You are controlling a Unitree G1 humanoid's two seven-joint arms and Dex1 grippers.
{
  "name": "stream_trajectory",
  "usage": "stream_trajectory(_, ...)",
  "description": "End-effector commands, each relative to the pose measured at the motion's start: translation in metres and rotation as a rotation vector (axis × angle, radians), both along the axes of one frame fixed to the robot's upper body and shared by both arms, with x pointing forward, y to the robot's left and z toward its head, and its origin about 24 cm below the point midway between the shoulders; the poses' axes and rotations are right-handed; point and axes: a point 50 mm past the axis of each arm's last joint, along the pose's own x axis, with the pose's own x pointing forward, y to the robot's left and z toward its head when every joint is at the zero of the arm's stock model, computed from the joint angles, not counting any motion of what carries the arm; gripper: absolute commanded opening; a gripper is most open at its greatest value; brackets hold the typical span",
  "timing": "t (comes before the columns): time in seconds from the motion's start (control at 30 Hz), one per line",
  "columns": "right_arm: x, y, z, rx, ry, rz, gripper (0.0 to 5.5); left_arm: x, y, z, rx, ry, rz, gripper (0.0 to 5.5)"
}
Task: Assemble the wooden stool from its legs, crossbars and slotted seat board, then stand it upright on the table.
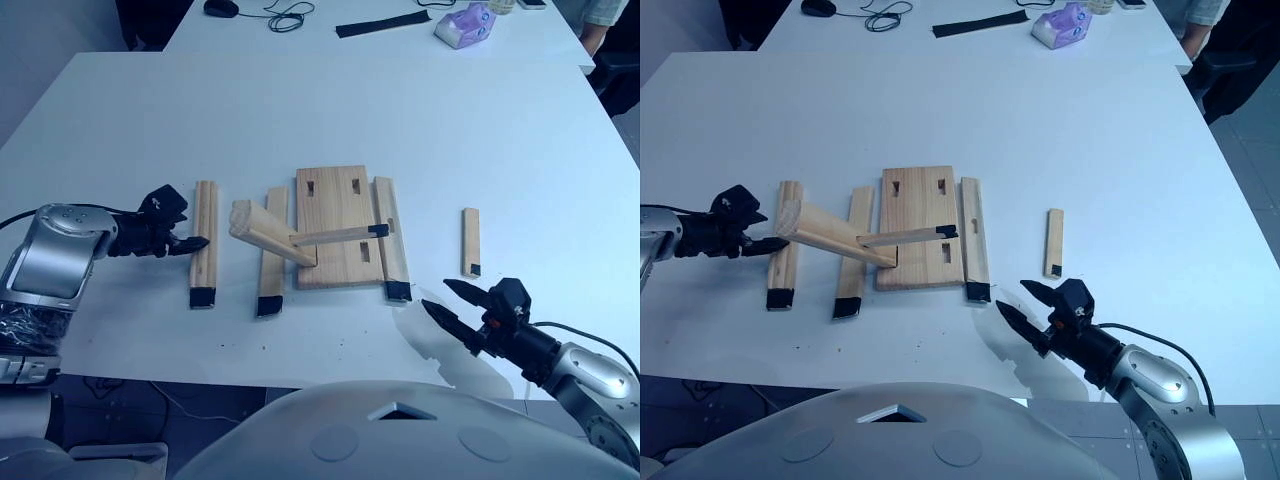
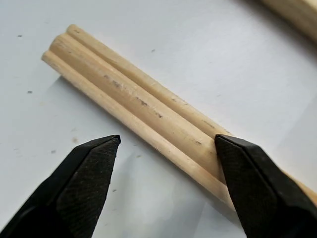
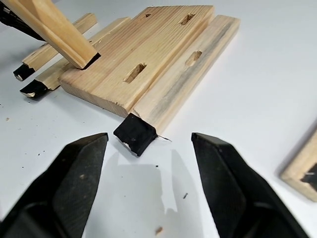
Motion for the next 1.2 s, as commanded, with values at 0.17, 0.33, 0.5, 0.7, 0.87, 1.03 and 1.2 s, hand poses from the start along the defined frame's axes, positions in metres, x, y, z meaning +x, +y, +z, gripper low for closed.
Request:
stream_trajectory(0.17,0.002,0.001,0.000,-0.010,-0.016,-0.007,3.09,0.007,-0.020,0.001,-0.058,-0.003,-0.014,3.57)
stream_trajectory(0.33,0.003,0.001,0.000,-0.010,-0.019,-0.003,3.09,0.005,-0.022,-0.004,-0.056,0.003,-0.009,3.57)
stream_trajectory(0.5,0.004,0.000,0.001,-0.014,-0.022,0.000,3.09,0.001,-0.018,-0.010,-0.065,0.044,0.038,3.57)
stream_trajectory(0.7,0.003,0.000,0.001,-0.019,-0.021,-0.003,3.09,-0.003,-0.014,-0.012,-0.056,0.066,0.045,3.39)
stream_trajectory(0.87,0.004,0.001,0.000,-0.020,-0.022,-0.003,3.09,-0.003,-0.015,-0.013,-0.060,0.059,0.041,2.71)
stream_trajectory(1.03,0.003,0.002,0.000,-0.020,-0.021,-0.012,3.09,0.003,-0.012,-0.008,-0.058,0.052,0.033,1.95)
stream_trajectory(1.2,0.002,0.005,-0.002,-0.014,-0.021,-0.023,3.09,0.015,-0.012,0.001,-0.071,0.049,0.020,1.09)
